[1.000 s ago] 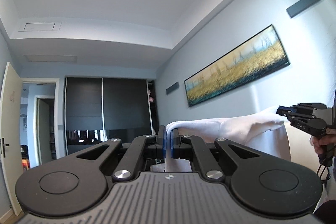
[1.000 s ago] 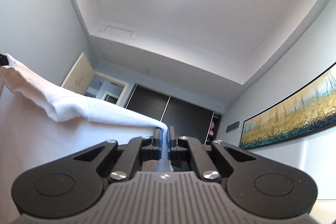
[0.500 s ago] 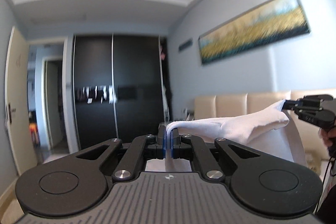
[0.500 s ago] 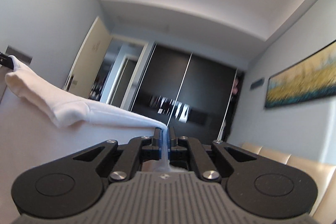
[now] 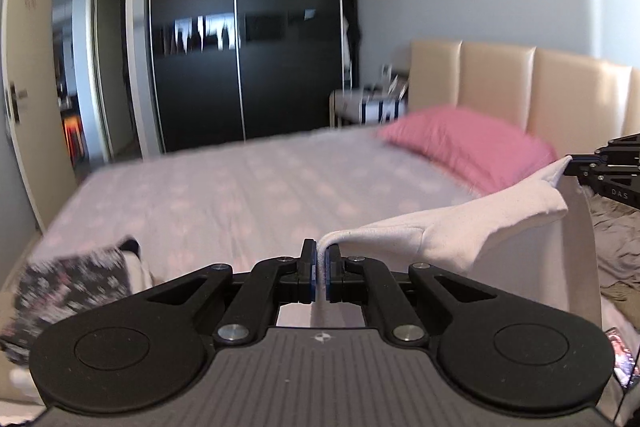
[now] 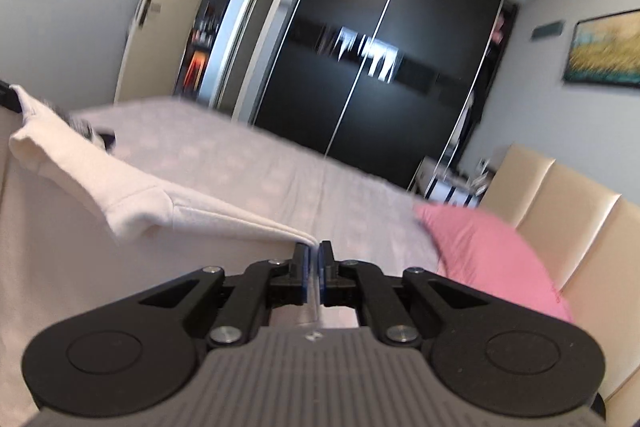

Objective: Fold clothes
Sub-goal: 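Lay the cream garment flat on the bed and open both grippers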

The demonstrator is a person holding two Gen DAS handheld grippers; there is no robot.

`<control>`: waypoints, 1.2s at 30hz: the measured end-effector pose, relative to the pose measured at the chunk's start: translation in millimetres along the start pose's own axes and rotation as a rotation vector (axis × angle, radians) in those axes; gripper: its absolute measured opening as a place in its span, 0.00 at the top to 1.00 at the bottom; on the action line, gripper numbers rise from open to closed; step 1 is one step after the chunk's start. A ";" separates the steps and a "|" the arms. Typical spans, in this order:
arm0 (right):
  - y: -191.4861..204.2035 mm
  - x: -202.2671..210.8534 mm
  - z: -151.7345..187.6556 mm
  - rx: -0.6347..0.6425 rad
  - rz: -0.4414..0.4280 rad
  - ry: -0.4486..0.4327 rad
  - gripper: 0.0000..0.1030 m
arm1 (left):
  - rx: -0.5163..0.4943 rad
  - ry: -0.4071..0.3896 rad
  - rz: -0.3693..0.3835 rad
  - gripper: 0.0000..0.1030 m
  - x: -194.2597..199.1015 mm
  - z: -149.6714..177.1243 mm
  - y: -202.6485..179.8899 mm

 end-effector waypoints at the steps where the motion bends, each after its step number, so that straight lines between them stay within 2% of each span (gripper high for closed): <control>1: -4.2 -18.7 5.6 -0.002 -0.010 0.034 0.95 | -0.004 0.029 0.000 0.98 -17.5 4.5 -0.9; 7: -24.6 -131.1 49.7 -0.032 -0.070 0.230 0.95 | -0.053 0.208 0.006 0.98 -112.1 49.4 -11.0; 13: -17.5 -218.4 108.4 -0.052 -0.119 0.385 0.95 | -0.077 0.355 0.012 0.98 -190.7 104.0 -21.2; 19: -7.9 -273.1 158.3 -0.042 -0.152 0.498 0.94 | -0.061 0.449 0.019 0.98 -230.0 146.9 -21.8; 21: -11.0 -287.4 166.2 -0.046 -0.162 0.528 0.94 | -0.060 0.474 0.022 0.94 -238.3 156.0 -21.6; 23: -11.5 -296.9 170.5 -0.040 -0.169 0.562 0.91 | -0.064 0.498 0.017 0.86 -250.8 161.2 -26.0; 26: -12.4 -301.8 173.2 -0.026 -0.177 0.594 0.86 | -0.064 0.487 0.011 0.83 -255.1 163.7 -27.0; 27: -14.3 -301.0 171.9 -0.031 -0.175 0.601 0.75 | -0.061 0.485 0.010 0.79 -255.3 163.8 -26.7; 28: -18.5 -298.0 168.2 -0.047 -0.161 0.607 0.60 | -0.060 0.486 0.007 0.75 -253.4 163.2 -25.4; 29: -23.0 -293.3 165.0 -0.068 -0.153 0.607 0.56 | -0.058 0.489 0.002 0.67 -250.8 162.3 -23.6; 30: -27.3 -288.1 162.4 -0.088 -0.150 0.605 0.55 | -0.055 0.487 -0.004 0.57 -245.5 161.0 -20.5; 31: -31.6 -282.9 159.9 -0.109 -0.147 0.603 0.55 | -0.051 0.481 -0.009 0.55 -238.9 159.5 -17.3; 35: -45.1 -252.9 157.5 -0.150 -0.136 0.605 0.54 | -0.041 0.482 -0.015 0.55 -211.8 152.0 -4.4; 36: -47.9 -243.3 157.8 -0.154 -0.130 0.607 0.50 | -0.039 0.482 -0.018 0.55 -202.5 150.6 -1.1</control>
Point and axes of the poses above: each gripper's, at about its wrist camera, not at the fingertips, and x roughly against the way its jaws point, y to its left, z to its underside, the point moved 5 cm from there along -x, roughly the way its jaws point, and after that the axes turned 13 degrees about -z, right-handed, at the moved point
